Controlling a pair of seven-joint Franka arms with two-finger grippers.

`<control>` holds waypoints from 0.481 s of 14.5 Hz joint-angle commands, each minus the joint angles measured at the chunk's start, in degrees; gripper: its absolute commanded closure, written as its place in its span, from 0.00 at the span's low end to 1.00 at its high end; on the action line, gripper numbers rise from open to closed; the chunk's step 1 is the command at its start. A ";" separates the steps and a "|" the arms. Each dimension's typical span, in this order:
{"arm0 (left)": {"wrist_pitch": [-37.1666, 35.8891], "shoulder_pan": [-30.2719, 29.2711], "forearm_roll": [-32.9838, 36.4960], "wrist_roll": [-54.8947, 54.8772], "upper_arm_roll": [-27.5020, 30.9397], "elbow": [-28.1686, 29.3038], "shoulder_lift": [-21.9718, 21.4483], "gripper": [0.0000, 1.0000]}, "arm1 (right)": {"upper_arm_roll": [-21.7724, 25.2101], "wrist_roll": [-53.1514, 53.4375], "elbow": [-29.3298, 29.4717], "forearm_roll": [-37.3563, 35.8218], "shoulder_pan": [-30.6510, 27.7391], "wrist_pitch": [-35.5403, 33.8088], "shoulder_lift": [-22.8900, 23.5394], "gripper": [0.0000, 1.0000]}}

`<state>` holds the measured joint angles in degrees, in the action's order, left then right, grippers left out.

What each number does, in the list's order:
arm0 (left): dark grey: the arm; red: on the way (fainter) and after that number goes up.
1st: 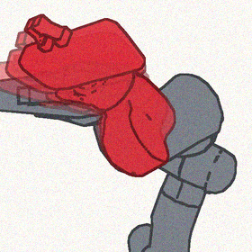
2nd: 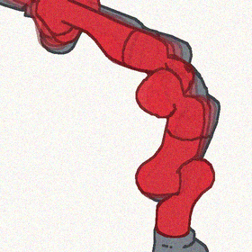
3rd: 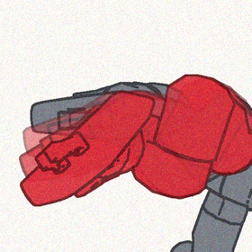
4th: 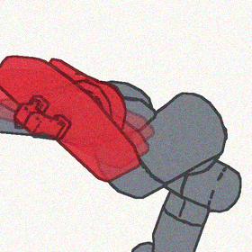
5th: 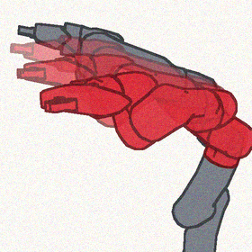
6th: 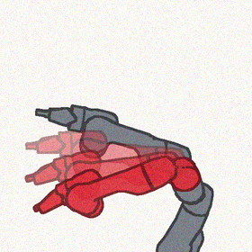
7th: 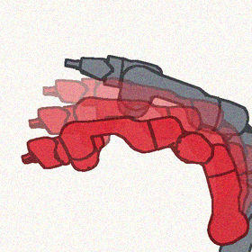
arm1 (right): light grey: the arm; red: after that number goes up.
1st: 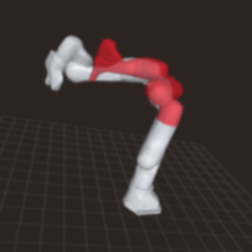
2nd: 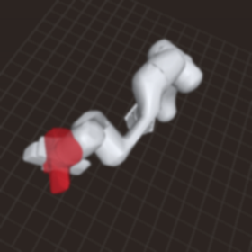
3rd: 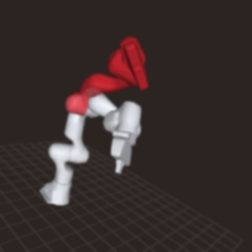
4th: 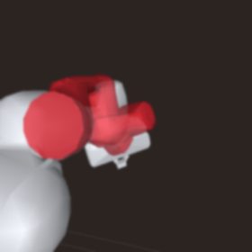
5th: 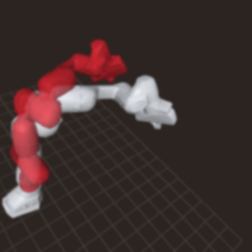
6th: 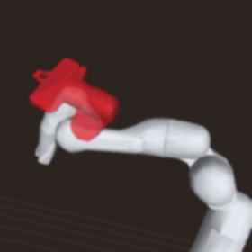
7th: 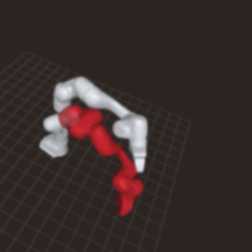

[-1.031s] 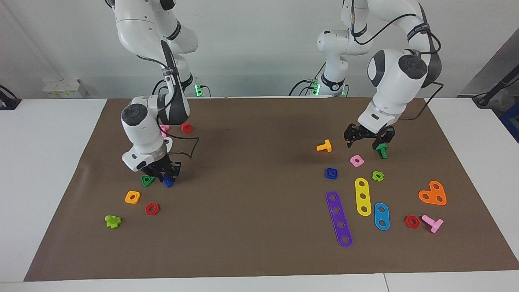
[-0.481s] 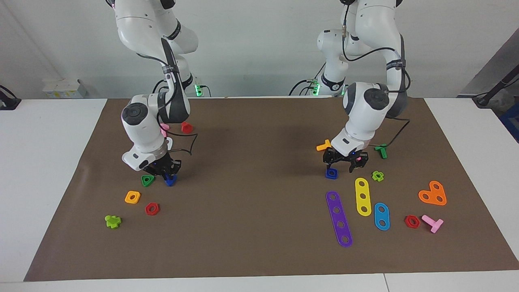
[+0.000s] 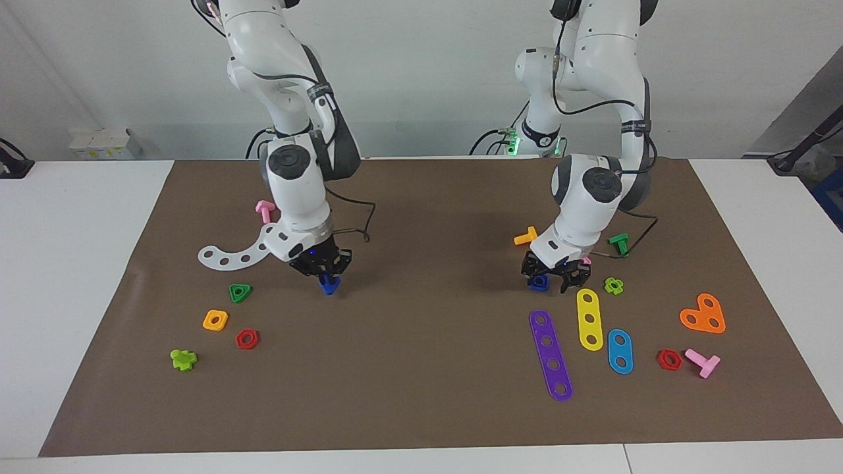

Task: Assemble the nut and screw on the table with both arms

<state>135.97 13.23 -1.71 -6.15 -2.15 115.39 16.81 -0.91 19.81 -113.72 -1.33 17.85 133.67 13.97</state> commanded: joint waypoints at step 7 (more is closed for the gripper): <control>0.09 1.01 -0.93 -1.32 0.48 3.88 -0.64 0.27 | 0.12 19.11 5.26 0.81 12.37 0.09 3.60 1.00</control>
<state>135.96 13.36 -1.71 -6.40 -2.34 118.19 16.86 -0.98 36.10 -110.25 -1.33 28.70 133.70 15.43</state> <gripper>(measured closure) 0.233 0.811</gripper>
